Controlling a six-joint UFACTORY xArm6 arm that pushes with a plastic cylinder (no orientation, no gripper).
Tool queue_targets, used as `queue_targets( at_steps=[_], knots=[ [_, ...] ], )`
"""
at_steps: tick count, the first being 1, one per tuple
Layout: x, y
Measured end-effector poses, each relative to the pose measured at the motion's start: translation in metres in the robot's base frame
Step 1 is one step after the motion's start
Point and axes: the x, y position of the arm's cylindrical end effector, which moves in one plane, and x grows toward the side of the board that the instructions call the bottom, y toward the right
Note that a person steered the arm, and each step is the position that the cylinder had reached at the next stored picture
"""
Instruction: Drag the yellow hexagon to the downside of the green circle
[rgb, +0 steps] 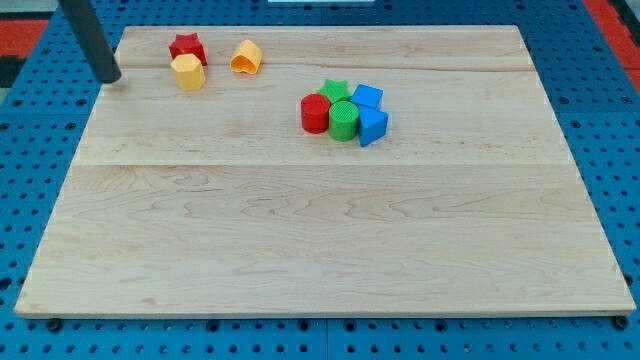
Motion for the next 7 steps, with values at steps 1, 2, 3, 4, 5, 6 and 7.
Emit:
queue_targets(
  at_steps=[1,2,3,4,5,6,7],
  knots=[
    [0.000,0.040],
    [0.003,0.074],
    [0.024,0.096],
    [0.029,0.110],
    [0.004,0.115],
    [-0.001,0.137],
    [-0.011,0.140]
  ],
)
